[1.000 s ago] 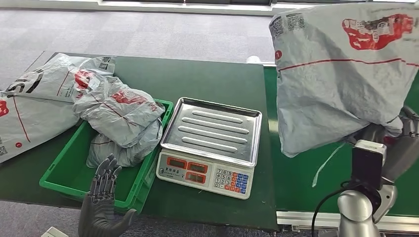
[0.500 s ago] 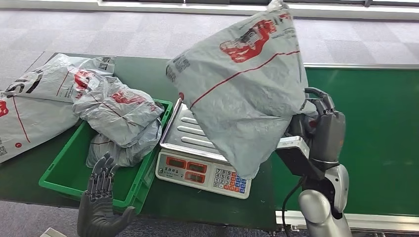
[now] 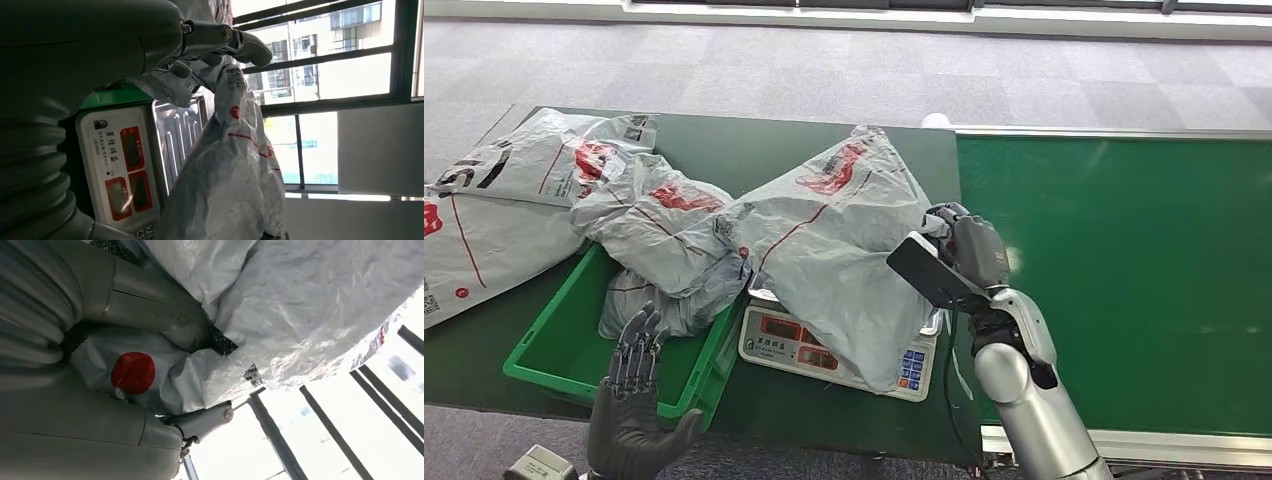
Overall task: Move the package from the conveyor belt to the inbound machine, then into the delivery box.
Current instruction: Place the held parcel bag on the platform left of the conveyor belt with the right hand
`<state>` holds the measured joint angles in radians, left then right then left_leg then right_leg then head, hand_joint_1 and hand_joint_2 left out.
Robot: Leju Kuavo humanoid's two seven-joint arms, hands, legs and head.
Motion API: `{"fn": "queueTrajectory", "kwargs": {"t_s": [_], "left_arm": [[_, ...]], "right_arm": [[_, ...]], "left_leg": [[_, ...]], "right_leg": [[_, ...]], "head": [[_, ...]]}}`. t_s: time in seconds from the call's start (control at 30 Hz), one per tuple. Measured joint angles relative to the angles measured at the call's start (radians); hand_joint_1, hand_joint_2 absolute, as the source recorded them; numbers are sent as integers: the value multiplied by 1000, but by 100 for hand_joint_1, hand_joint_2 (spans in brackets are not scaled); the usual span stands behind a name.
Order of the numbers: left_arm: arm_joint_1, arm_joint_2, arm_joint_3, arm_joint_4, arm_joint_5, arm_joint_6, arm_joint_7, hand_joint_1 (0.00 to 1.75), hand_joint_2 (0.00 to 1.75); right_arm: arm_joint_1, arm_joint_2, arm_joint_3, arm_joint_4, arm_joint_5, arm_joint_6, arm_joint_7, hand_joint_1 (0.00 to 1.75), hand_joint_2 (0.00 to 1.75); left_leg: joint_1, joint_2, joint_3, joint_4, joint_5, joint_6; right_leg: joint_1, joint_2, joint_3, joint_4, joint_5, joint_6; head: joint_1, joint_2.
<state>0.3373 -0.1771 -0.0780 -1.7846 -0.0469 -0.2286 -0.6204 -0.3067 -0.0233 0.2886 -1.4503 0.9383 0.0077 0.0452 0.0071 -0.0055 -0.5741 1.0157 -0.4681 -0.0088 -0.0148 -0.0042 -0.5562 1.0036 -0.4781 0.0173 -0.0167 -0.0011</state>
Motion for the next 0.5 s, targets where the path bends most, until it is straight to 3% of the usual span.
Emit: {"fn": "queueTrajectory", "kwargs": {"t_s": [0.1, 0.17, 0.3, 0.5], "left_arm": [[-9, 11, -3, 3, 12, -7, 17, 0, 175], [-11, 14, -5, 7, 14, -14, 24, 0, 175], [-11, 16, -6, 12, 14, -27, 36, 0, 175], [-10, 15, -6, 12, 13, -30, 55, 0, 175]], "right_arm": [[-35, 5, 1, 107, 10, 30, 22, 67, 175], [-41, 5, 1, 152, 23, 38, 34, 39, 175], [-44, 6, -14, 215, 68, 41, 89, 5, 175], [-52, 10, -73, 292, 111, 48, 155, 0, 175]], "left_leg": [[0, -1, 0, 0, 1, 0], [0, -1, 0, 0, 1, 0], [0, -1, -2, 0, 0, 0], [0, -1, -2, 0, 0, 0]], "right_leg": [[0, 0, 0, 0, 0, 0], [0, 0, 0, 0, 1, 0], [0, 0, -2, 0, 0, 0], [0, 0, -2, 0, 0, 0]], "head": [[0, 0], [0, 0], [0, 0], [0, 0]]}}
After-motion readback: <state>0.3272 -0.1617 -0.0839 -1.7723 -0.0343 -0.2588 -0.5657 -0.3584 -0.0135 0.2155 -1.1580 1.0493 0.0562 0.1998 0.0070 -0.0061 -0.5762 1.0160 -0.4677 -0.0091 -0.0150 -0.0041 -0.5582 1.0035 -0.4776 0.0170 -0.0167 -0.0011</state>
